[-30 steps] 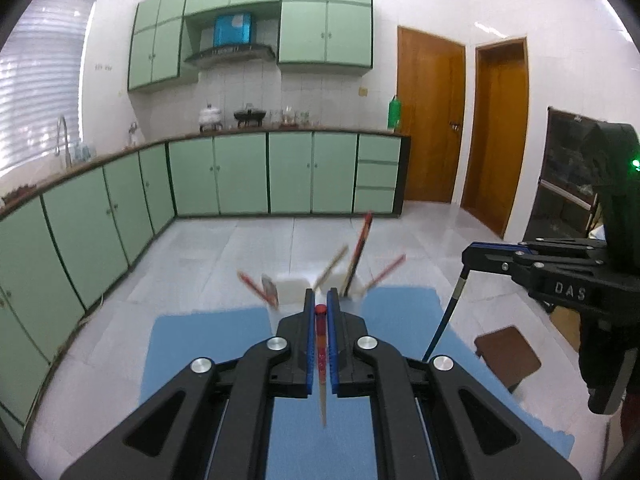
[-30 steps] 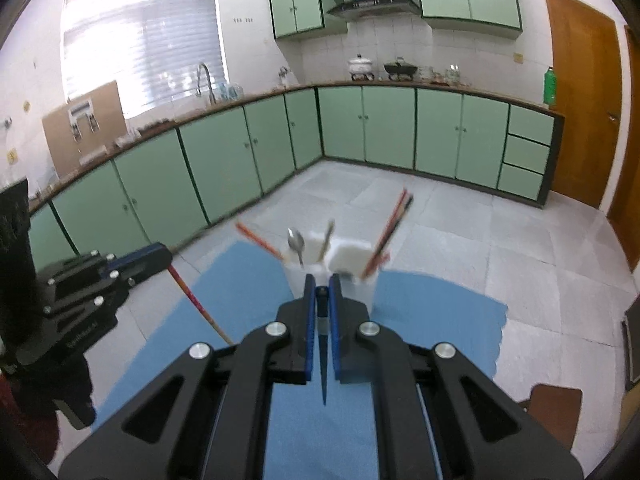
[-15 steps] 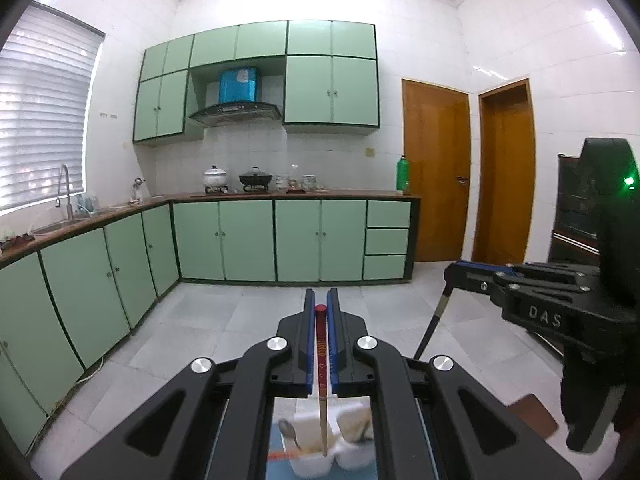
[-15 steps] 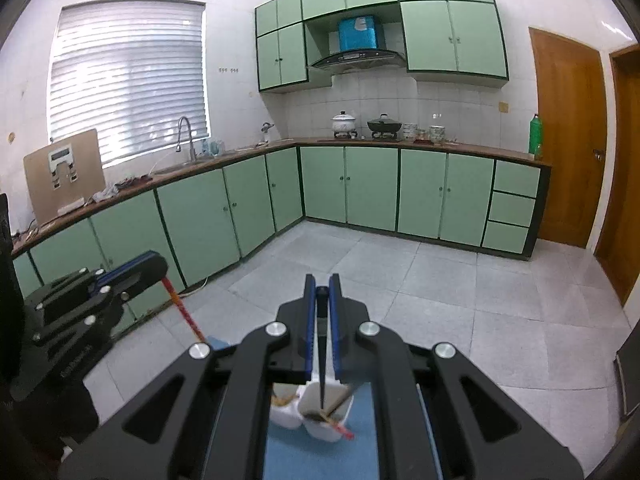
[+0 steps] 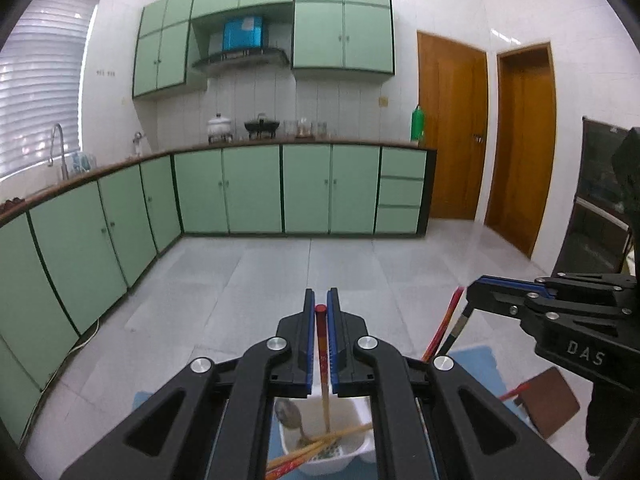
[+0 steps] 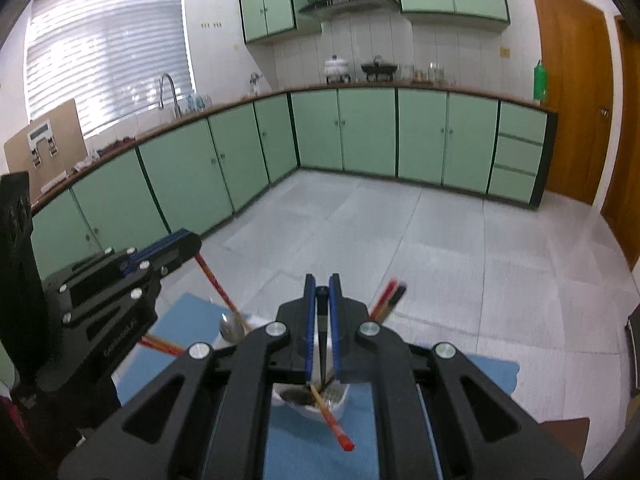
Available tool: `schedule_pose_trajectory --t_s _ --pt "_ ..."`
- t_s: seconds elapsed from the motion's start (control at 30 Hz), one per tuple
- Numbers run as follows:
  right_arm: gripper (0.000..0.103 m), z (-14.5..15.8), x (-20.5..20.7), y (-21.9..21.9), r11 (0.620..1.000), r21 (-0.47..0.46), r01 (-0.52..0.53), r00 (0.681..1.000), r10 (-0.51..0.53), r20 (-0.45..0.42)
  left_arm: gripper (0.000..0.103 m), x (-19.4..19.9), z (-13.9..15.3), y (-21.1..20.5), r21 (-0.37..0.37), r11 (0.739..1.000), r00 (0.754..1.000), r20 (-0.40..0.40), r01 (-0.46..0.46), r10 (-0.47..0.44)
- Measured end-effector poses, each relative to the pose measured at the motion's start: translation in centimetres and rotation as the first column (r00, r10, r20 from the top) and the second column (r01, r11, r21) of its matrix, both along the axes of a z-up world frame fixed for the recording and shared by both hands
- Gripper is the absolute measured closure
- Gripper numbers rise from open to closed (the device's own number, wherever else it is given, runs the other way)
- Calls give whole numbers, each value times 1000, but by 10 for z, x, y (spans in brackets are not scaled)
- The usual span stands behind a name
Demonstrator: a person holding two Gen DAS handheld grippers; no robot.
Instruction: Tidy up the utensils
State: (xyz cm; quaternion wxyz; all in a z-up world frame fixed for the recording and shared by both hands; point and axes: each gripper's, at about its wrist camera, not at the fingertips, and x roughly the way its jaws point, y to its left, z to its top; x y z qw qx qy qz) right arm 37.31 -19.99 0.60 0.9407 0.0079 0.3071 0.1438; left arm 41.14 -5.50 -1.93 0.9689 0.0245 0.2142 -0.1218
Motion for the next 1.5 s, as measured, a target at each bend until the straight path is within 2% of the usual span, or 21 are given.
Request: schedule_pose_trajectory --t_s 0.1,0.2,0.27,0.3,0.37,0.5,0.53,0.6,0.67,0.9,1.03,1.27,1.5 --pt "95 -11 -7 -2 1000 9 15 1000 -15 -18 96 -2 -8 5 -8 1000 1000 -26 -6 5" --pt "86 -9 -21 -9 999 17 35 999 -35 4 85 -13 -3 10 -13 1000 1000 -16 -14 14" --pt "74 -5 -34 -14 998 11 56 998 -56 29 72 -27 5 15 -21 1000 1000 2 -21 21" --pt "72 -2 -42 -18 998 4 67 997 -67 46 69 -31 8 17 -23 999 1000 9 -26 26" --pt "51 1 -59 -25 995 -7 98 993 -97 74 54 -51 16 23 -42 999 999 31 -29 30" --pt "35 1 -102 -39 990 -19 141 984 -137 116 37 -92 21 33 -31 997 996 60 -65 67" --pt "29 0 -111 -43 989 -21 147 982 -143 120 32 -103 19 35 -29 997 995 63 -78 80" --pt "23 -5 -137 -47 987 -24 159 979 -155 132 27 -124 16 39 -29 995 993 62 -95 96" --pt "13 -11 -157 -49 986 -18 166 977 -162 136 22 -147 8 43 -33 993 992 52 -116 117" --pt "7 -30 -225 -41 988 -4 156 981 -154 116 14 -209 -17 52 -23 986 986 -12 -164 163" --pt "6 -32 -256 -28 989 -7 148 983 -146 115 8 -239 -16 54 -29 984 984 -23 -176 175" --pt "6 -11 -297 -12 995 17 97 984 -99 149 6 -285 -2 47 -28 989 989 -2 -146 146" --pt "5 22 -328 -7 998 16 68 974 -70 216 6 -320 24 42 -47 990 989 61 -131 134"
